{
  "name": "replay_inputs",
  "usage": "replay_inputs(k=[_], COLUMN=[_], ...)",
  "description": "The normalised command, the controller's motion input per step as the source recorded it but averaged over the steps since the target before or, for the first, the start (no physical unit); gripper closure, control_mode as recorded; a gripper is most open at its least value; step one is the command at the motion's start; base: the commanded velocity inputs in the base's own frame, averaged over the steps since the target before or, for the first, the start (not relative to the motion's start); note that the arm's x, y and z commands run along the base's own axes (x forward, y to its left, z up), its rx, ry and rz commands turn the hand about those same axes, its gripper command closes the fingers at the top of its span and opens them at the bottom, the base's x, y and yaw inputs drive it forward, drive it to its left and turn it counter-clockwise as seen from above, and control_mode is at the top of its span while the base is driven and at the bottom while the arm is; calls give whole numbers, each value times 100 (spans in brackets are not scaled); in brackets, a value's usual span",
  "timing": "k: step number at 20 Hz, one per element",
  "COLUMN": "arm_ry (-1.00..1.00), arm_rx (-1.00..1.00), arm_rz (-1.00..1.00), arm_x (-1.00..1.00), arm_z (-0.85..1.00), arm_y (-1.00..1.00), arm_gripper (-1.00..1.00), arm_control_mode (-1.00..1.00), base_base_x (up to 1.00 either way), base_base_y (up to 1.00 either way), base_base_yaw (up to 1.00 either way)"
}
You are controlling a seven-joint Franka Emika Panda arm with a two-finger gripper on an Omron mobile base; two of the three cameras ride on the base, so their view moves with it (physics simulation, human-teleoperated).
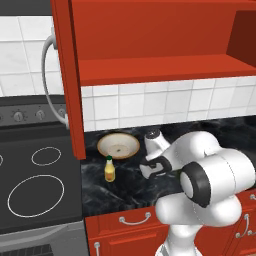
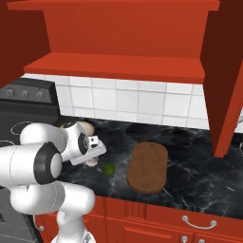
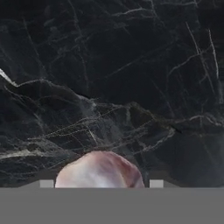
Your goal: Open the cabinet. Place the bowl and condiment on the counter. Then place the lime and garlic on the cutting board.
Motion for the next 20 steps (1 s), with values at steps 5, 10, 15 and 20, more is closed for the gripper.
replay_inputs(k=[5, 10, 15, 20], arm_ry=[1, 0, 0, 0], arm_rx=[1, 5, 11, 5], arm_rz=[0, 0, 1, 3], arm_x=[-73, -43, 0, 11], arm_z=[-14, 55, 94, 57], arm_y=[-66, -68, -30, -9], arm_gripper=[100, 100, 100, 100], arm_control_mode=[-100, -100, -100, -100], base_base_x=[0, 0, 0, 0], base_base_y=[0, 0, 0, 0], base_base_yaw=[0, 0, 0, 0])
